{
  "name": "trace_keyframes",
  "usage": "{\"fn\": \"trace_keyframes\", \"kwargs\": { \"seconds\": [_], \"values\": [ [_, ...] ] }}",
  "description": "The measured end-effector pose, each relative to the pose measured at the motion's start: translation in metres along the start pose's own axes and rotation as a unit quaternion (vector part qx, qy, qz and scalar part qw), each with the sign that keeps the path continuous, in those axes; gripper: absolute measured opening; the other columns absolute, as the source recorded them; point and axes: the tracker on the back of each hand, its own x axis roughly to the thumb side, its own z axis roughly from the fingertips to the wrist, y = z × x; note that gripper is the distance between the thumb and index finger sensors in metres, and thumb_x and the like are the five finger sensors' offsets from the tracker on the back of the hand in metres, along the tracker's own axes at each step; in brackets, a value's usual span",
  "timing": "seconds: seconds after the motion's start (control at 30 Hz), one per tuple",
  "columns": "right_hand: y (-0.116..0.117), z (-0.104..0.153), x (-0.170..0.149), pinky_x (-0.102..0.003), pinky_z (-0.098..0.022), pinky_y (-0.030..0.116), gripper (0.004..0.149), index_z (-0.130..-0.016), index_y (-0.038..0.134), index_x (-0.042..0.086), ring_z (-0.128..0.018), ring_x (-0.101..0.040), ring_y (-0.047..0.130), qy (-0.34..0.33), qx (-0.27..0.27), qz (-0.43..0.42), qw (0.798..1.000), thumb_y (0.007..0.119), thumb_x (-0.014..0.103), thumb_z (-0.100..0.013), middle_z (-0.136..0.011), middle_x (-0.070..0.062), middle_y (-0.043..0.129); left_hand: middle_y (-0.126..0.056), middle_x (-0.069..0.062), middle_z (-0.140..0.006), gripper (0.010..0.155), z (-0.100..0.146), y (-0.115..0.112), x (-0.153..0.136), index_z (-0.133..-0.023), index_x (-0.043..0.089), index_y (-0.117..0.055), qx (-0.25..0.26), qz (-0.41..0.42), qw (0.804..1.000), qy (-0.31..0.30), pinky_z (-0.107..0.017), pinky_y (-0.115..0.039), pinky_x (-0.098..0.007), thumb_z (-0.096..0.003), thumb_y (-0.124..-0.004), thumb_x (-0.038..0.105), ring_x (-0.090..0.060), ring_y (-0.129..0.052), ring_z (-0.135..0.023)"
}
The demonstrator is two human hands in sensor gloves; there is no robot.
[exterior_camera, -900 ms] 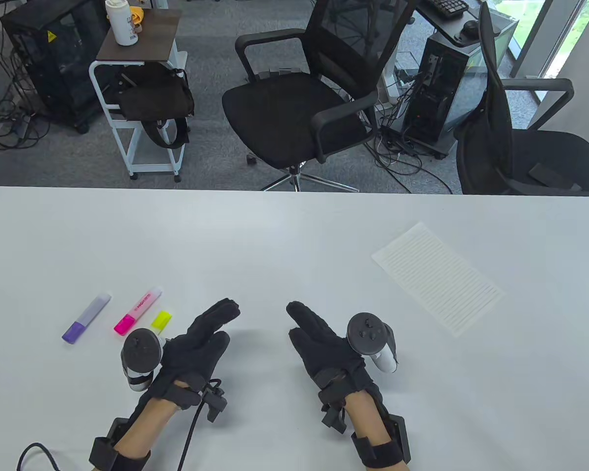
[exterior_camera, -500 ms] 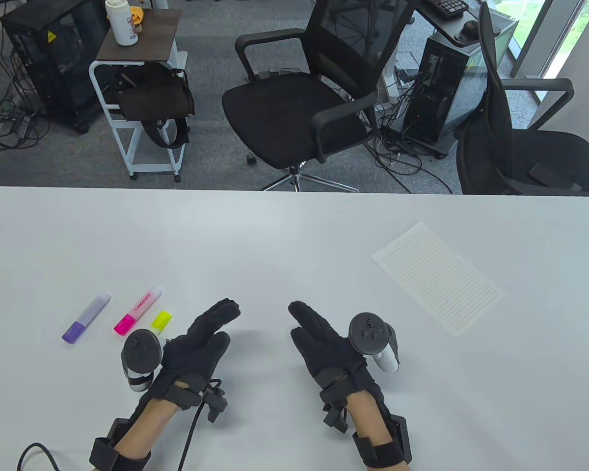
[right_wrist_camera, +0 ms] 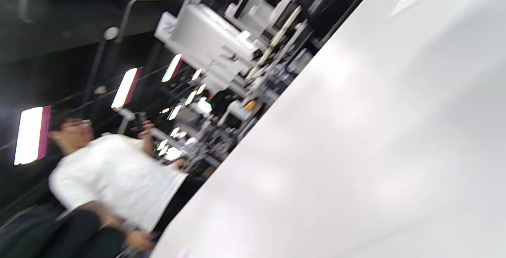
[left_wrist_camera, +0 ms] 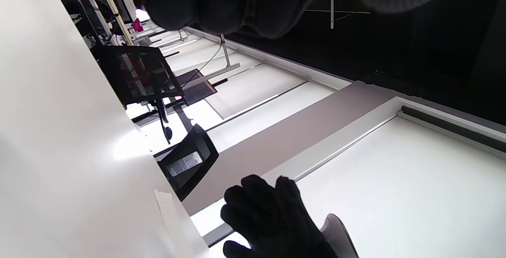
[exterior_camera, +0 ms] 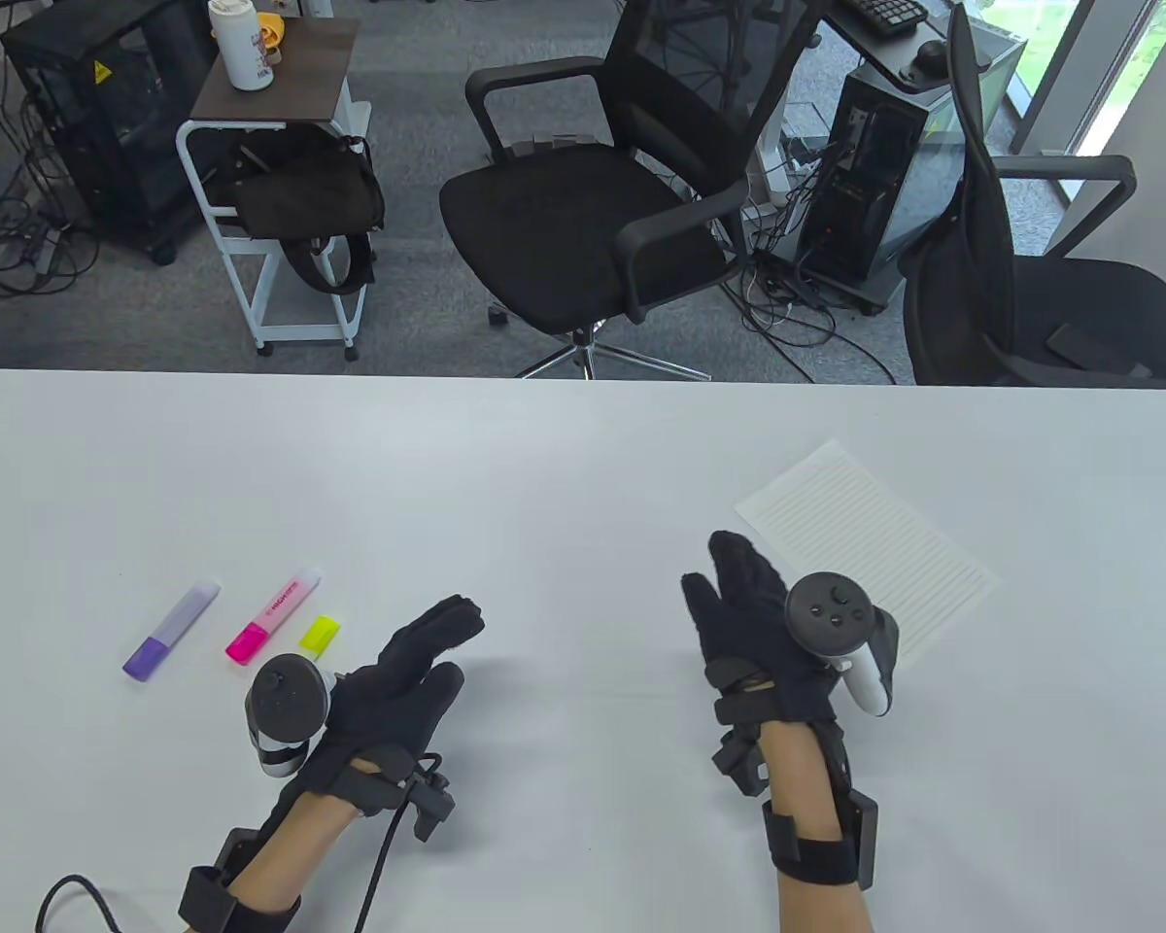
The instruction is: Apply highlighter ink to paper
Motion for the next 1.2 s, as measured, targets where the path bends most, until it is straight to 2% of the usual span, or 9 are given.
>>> {"fn": "trace_keyframes", "kwargs": {
  "seconds": [0.13, 0.27, 0.5, 0.6, 0.73, 0.9, 0.97, 1.0, 1.2],
  "values": [
    [-0.046, -0.02, -0.024, -0.08, -0.07, 0.007, 0.072, -0.116, 0.021, 0.022, -0.113, -0.049, 0.007, 0.12, -0.02, 0.069, 0.99, 0.058, 0.058, -0.065, -0.125, -0.016, 0.012, -0.063, -0.009, -0.113, 0.068, 0.0, -0.001, -0.001, -0.104, 0.028, -0.066, -0.003, 0.001, 1.0, 0.002, -0.07, -0.057, -0.067, -0.0474, -0.065, 0.066, -0.041, -0.067, -0.101],
    [-0.089, -0.043, -0.05, -0.08, -0.07, 0.008, 0.068, -0.115, 0.023, 0.021, -0.112, -0.049, 0.007, 0.225, -0.033, 0.133, 0.965, 0.06, 0.052, -0.067, -0.125, -0.017, 0.012, -0.063, -0.009, -0.113, 0.068, 0.0, -0.003, -0.001, -0.104, 0.028, -0.066, -0.005, -0.002, 1.0, 0.003, -0.07, -0.057, -0.067, -0.0474, -0.065, 0.066, -0.041, -0.067, -0.101],
    [-0.134, -0.065, -0.116, -0.081, -0.071, 0.012, 0.073, -0.114, 0.016, 0.025, -0.112, -0.049, 0.008, 0.408, -0.011, 0.259, 0.876, 0.067, 0.045, -0.066, -0.124, -0.015, 0.009, -0.063, -0.009, -0.113, 0.068, 0.0, -0.002, -0.001, -0.105, 0.028, -0.065, -0.005, -0.003, 1.0, -0.002, -0.07, -0.057, -0.067, -0.0475, -0.065, 0.066, -0.041, -0.067, -0.101],
    [-0.134, -0.064, -0.139, -0.081, -0.07, 0.012, 0.076, -0.113, 0.011, 0.026, -0.112, -0.049, 0.007, 0.434, 0.005, 0.263, 0.862, 0.067, 0.044, -0.065, -0.123, -0.015, 0.006, -0.063, -0.008, -0.113, 0.068, 0.0, -0.002, -0.001, -0.104, 0.028, -0.066, -0.004, -0.005, 1.0, -0.008, -0.07, -0.057, -0.067, -0.0474, -0.065, 0.066, -0.041, -0.067, -0.101],
    [-0.139, -0.067, -0.149, -0.081, -0.07, 0.012, 0.074, -0.113, 0.011, 0.027, -0.112, -0.049, 0.008, 0.407, -0.04, 0.256, 0.876, 0.064, 0.044, -0.065, -0.124, -0.014, 0.007, -0.064, -0.008, -0.112, 0.068, 0.0, -0.002, -0.001, -0.104, 0.027, -0.067, -0.002, -0.005, 1.0, -0.01, -0.07, -0.057, -0.067, -0.0474, -0.065, 0.066, -0.041, -0.068, -0.101],
    [-0.137, -0.07, -0.162, -0.081, -0.07, 0.01, 0.075, -0.113, 0.009, 0.028, -0.11, -0.049, 0.003, 0.442, -0.002, 0.249, 0.862, 0.063, 0.047, -0.064, -0.122, -0.015, 0.001, -0.064, -0.008, -0.112, 0.068, 0.0, -0.004, 0.0, -0.103, 0.026, -0.068, -0.003, -0.007, 1.0, -0.012, -0.07, -0.058, -0.067, -0.0473, -0.065, 0.066, -0.041, -0.068, -0.101],
    [-0.135, -0.07, -0.168, -0.08, -0.07, 0.009, 0.066, -0.115, 0.02, 0.027, -0.109, -0.049, 0.001, 0.466, 0.026, 0.237, 0.852, 0.059, 0.045, -0.065, -0.122, -0.017, 0.003, -0.064, -0.008, -0.112, 0.068, 0.0, -0.004, 0.0, -0.103, 0.026, -0.068, -0.002, -0.009, 1.0, -0.014, -0.07, -0.058, -0.067, -0.0476, -0.065, 0.065, -0.041, -0.068, -0.101],
    [-0.135, -0.07, -0.169, -0.08, -0.071, 0.011, 0.066, -0.113, 0.015, 0.03, -0.109, -0.049, 0.002, 0.476, 0.038, 0.236, 0.846, 0.058, 0.044, -0.065, -0.121, -0.016, 0.0, -0.064, -0.008, -0.112, 0.068, 0.0, -0.004, 0.0, -0.103, 0.026, -0.069, -0.001, -0.01, 1.0, -0.014, -0.07, -0.058, -0.067, -0.0475, -0.065, 0.065, -0.04, -0.068, -0.101],
    [-0.135, -0.075, -0.16, -0.079, -0.073, 0.019, 0.061, -0.112, 0.034, 0.024, -0.112, -0.047, 0.017, 0.423, 0.004, 0.316, 0.849, 0.067, 0.04, -0.064, -0.122, -0.016, 0.022, -0.065, -0.008, -0.112, 0.067, 0.0, -0.005, -0.004, -0.102, 0.025, -0.07, 0.003, -0.014, 1.0, -0.006, -0.07, -0.058, -0.066, -0.0475, -0.066, 0.065, -0.04, -0.068, -0.101]
  ]
}}
